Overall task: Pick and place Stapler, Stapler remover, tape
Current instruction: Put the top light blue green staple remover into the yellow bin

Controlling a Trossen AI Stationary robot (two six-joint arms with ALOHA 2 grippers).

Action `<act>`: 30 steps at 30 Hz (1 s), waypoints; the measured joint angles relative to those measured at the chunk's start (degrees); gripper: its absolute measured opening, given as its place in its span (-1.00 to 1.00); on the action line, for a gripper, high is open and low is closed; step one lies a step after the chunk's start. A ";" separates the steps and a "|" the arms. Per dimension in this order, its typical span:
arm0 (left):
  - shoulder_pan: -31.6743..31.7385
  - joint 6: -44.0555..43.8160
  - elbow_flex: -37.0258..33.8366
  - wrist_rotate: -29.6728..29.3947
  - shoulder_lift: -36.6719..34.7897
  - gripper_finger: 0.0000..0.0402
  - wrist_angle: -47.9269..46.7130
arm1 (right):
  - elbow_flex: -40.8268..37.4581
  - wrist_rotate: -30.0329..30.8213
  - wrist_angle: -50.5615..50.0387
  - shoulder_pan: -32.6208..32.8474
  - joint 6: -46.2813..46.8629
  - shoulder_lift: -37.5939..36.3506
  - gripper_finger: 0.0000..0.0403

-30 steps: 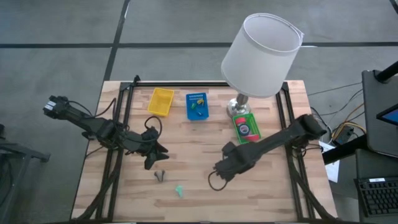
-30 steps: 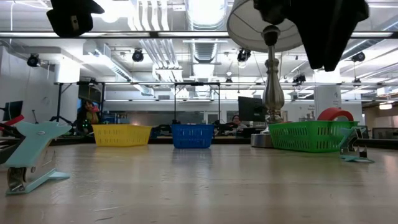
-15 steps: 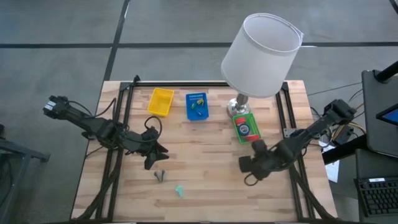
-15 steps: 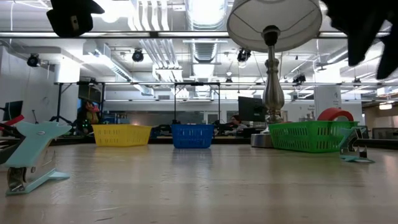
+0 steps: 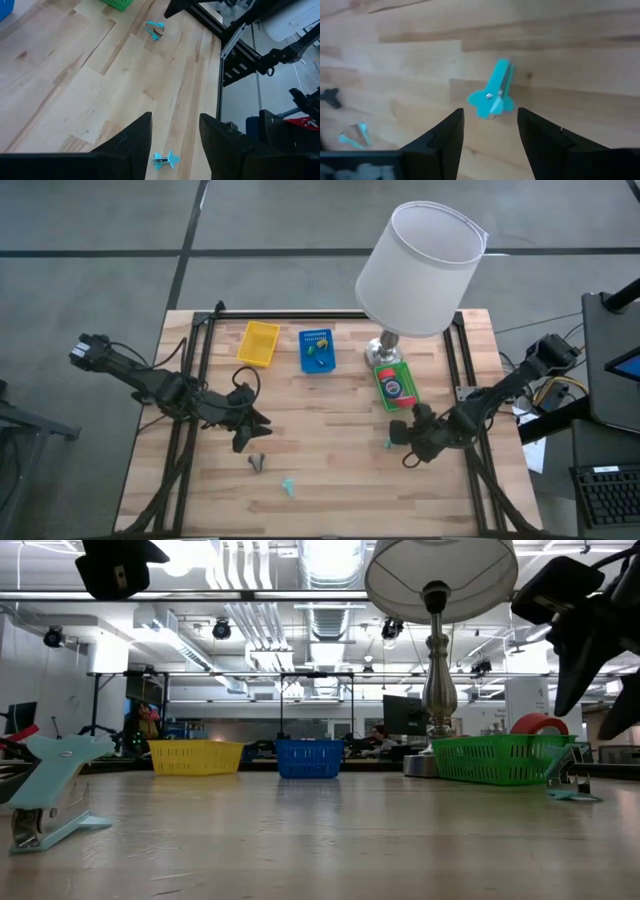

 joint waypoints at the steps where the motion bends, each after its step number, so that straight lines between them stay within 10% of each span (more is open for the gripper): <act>1: 0.00 -0.02 0.00 -0.02 0.00 -0.16 0.00 | -0.51 -0.01 1.44 0.00 0.05 0.00 -0.13; 30: 0.00 -1.62 0.00 0.00 0.00 -0.16 0.00 | -8.98 1.64 16.54 0.00 1.00 0.50 -0.63</act>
